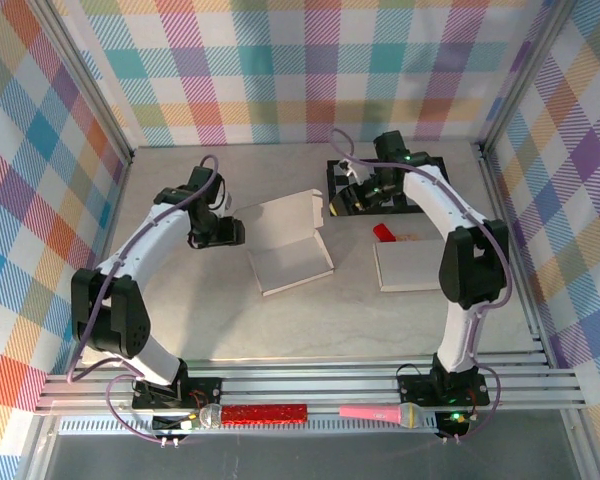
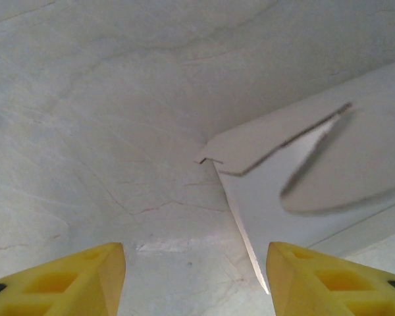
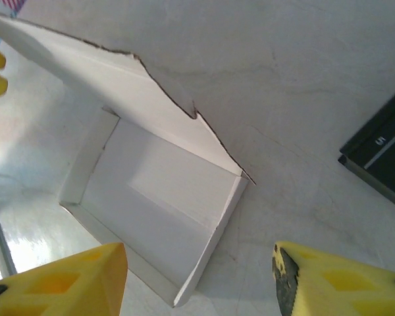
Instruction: Fold the paper box
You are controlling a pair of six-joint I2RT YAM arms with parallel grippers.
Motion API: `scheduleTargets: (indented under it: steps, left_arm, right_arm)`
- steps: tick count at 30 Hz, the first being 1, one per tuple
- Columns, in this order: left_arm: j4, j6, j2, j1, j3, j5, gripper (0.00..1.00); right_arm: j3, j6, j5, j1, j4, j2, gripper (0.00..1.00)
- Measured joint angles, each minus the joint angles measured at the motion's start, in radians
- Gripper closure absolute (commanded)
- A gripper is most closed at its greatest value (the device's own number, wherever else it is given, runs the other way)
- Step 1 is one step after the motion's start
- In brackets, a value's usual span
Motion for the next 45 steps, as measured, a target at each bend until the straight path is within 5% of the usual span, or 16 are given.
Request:
scheduleTargets:
  steps: [21, 34, 40, 45]
  left_arm:
    - [0.056, 0.131, 0.111, 0.006, 0.082, 0.073, 0.68]
    - [0.068, 0.129, 0.161, 0.006, 0.114, 0.078, 0.75]
    - [0.076, 0.126, 0.163, 0.006, 0.130, 0.078, 0.85]
    - [0.080, 0.119, 0.171, 0.006, 0.135, 0.079, 0.89]
  right_arm:
    - [0.186, -0.128, 0.111, 0.091, -0.031, 0.180, 0.48]
    - [0.222, -0.125, 0.175, 0.114, -0.024, 0.218, 0.64]
    - [0.224, -0.117, 0.207, 0.127, -0.022, 0.223, 0.78]
    - [0.228, -0.116, 0.229, 0.133, -0.022, 0.223, 0.78]
